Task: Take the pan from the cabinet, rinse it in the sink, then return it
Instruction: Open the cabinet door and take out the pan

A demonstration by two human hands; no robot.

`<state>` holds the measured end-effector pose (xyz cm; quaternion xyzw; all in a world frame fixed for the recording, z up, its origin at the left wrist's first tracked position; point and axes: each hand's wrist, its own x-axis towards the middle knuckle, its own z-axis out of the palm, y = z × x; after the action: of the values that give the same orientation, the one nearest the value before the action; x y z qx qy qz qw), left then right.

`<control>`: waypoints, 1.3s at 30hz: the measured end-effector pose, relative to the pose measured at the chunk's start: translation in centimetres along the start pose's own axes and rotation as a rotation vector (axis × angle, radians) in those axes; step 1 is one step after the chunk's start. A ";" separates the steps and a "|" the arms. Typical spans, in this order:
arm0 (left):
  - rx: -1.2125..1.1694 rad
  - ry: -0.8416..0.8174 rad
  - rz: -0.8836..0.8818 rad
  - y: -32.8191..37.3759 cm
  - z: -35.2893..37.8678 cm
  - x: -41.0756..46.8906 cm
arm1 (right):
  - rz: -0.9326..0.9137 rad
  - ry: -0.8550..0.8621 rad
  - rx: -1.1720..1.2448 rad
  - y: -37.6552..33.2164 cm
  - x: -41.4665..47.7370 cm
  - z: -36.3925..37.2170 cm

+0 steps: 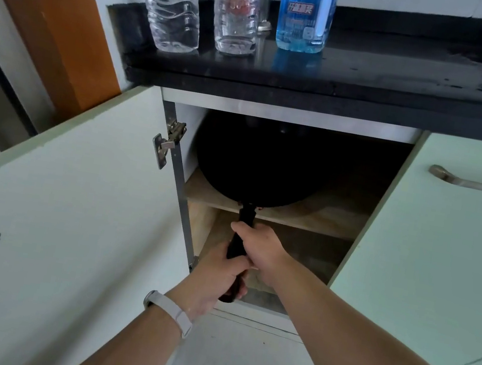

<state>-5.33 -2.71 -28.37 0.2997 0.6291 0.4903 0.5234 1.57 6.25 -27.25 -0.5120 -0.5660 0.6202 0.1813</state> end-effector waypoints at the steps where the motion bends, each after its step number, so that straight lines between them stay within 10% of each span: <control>1: 0.020 -0.012 0.007 -0.1 0.1 -0.3 | 0.015 -0.005 0.013 0.1 -0.1 0.1; 15: 0.209 -0.059 0.028 -2.5 -0.3 -4.2 | 0.168 -0.077 0.377 1.4 -3.4 0.6; 23: 0.446 0.322 0.248 -2.8 -3.2 -2.9 | 0.266 -0.044 0.369 1.8 -5.6 -0.7; 39: 0.167 -0.192 0.019 -0.8 2.6 3.3 | 0.123 -0.178 0.129 5.4 -7.7 -4.2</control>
<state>-3.61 0.73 -30.22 0.3938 0.6119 0.4100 0.5499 10.18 0.68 -28.01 -0.4758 -0.5064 0.7083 0.1243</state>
